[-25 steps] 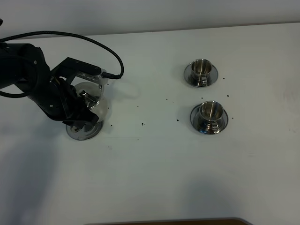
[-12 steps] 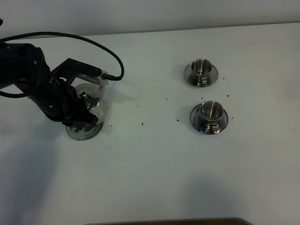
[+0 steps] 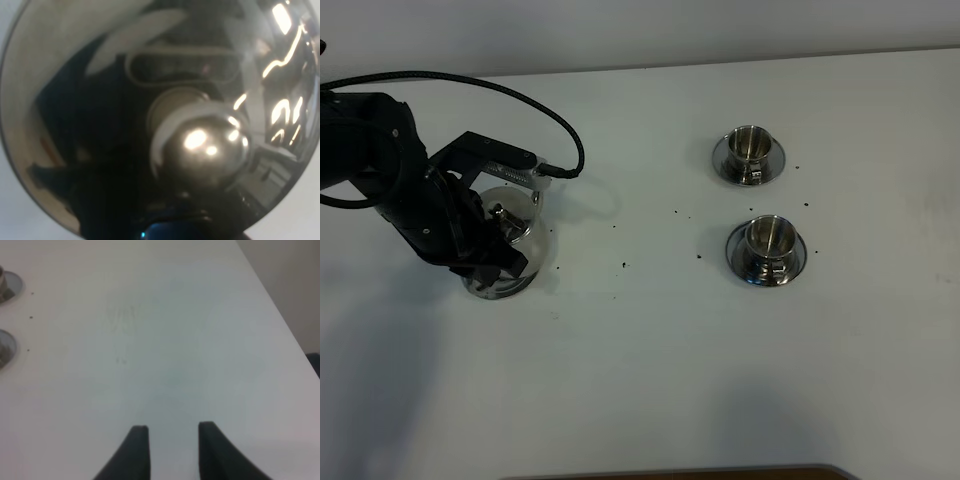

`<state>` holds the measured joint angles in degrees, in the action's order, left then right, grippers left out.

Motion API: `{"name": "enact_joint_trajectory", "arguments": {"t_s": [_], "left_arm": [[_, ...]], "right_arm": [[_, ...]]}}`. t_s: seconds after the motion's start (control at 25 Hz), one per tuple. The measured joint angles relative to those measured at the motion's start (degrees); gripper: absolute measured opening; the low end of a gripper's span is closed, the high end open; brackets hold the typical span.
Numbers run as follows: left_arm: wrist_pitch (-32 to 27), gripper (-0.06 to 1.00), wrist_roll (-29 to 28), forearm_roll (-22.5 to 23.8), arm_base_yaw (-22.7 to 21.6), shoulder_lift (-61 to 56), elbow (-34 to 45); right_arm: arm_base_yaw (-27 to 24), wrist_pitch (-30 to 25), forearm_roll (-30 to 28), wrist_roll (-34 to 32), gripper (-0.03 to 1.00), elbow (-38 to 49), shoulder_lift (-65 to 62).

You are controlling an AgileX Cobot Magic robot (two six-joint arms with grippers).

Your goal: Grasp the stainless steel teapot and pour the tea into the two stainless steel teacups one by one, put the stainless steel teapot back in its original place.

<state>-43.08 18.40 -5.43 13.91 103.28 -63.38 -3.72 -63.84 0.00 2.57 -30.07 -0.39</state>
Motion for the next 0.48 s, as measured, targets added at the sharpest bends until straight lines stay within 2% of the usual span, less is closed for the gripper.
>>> {"name": "enact_joint_trajectory", "arguments": {"t_s": [0.24, 0.48], "left_arm": [[0.2, 0.25, -2.4, -2.2, 0.0, 0.0, 0.0], [1.3, 0.25, -11.5, -2.9, 0.0, 0.0, 0.0]], "right_arm": [[0.0, 0.0, 0.0, 0.0, 0.24, 0.0, 0.0], [0.0, 0.0, 0.0, 0.0, 0.24, 0.0, 0.0]]}}
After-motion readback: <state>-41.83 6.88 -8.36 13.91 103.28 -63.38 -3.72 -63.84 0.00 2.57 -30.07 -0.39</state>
